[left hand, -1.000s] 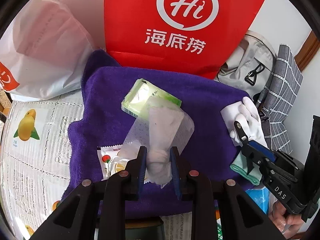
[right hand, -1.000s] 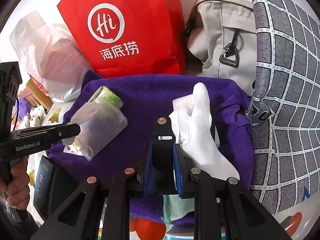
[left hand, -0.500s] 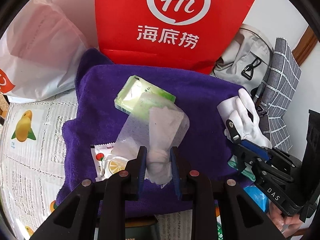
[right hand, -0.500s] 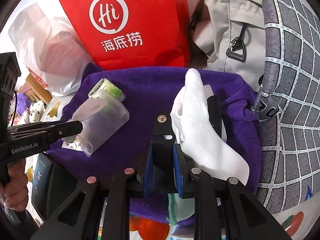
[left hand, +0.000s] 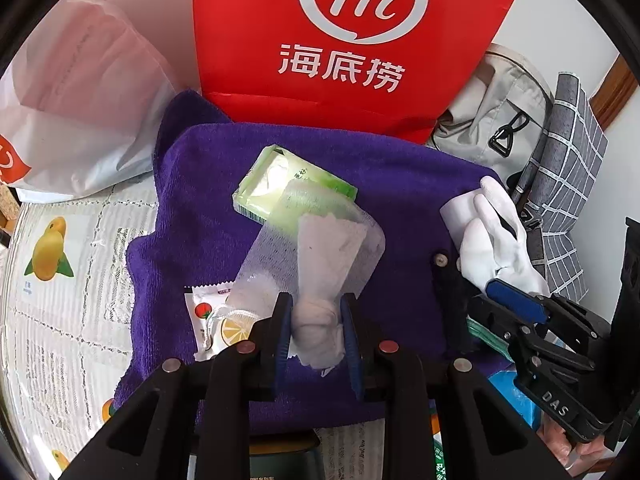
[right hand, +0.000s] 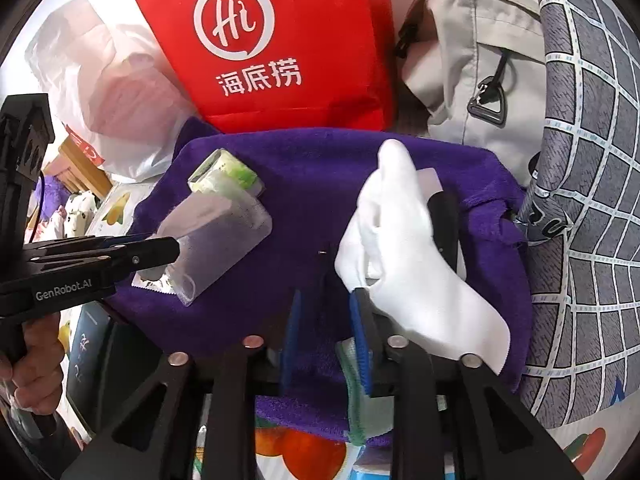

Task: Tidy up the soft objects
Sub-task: 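Lower and release the tissue onto the towel with the left gripper while the right gripper releases the strap, then grasp the green snack packet with the right gripper while the left gripper moves toward the yellow pouch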

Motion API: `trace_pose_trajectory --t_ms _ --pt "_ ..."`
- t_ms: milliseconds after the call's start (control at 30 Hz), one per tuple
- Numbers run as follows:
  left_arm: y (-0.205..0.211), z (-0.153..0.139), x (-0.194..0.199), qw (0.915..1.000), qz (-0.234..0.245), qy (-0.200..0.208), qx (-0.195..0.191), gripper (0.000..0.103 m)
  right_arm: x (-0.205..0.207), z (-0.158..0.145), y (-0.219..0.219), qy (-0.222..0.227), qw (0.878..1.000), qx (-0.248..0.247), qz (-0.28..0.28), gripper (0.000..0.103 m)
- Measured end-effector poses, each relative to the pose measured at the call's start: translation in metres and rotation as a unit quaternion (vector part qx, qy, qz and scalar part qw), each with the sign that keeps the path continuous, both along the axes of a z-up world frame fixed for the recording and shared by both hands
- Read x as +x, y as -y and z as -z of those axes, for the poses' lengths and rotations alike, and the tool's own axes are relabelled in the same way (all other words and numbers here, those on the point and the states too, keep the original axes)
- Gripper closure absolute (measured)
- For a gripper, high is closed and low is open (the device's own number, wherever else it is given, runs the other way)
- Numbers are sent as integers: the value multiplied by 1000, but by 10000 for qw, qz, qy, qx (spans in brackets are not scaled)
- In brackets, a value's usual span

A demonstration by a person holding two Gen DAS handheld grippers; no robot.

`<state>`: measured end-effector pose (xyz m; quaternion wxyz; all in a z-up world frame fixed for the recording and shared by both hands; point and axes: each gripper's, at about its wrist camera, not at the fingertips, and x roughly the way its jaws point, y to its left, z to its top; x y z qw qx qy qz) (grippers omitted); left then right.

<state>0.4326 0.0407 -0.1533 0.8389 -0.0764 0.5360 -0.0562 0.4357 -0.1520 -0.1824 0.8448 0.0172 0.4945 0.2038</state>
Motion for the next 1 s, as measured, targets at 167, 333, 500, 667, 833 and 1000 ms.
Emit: trace_pose_trajectory --t_ms 167,333,500,667,833,1000 --pt "-1 -1 1 9998 -5 -123 -160 57 -4 -6 -2 55 9999 95 -70 69" --pt "-1 -10 -2 9999 -82 -84 -90 52 -11 -19 -5 182 9997 106 -109 68" --pt "-1 -25 -10 9999 -101 56 -91 52 -25 -44 -10 419 9989 137 -170 66" --pt "2 -39 -18 9996 -96 194 -167 49 -55 -62 -2 674 9973 256 -164 54" --pt "7 -49 -29 9994 10 257 -216 49 -88 -49 10 450 9987 253 -54 54" --pt "3 -57 -61 9986 -25 416 -321 49 -122 -32 3 184 9995 120 -214 54"
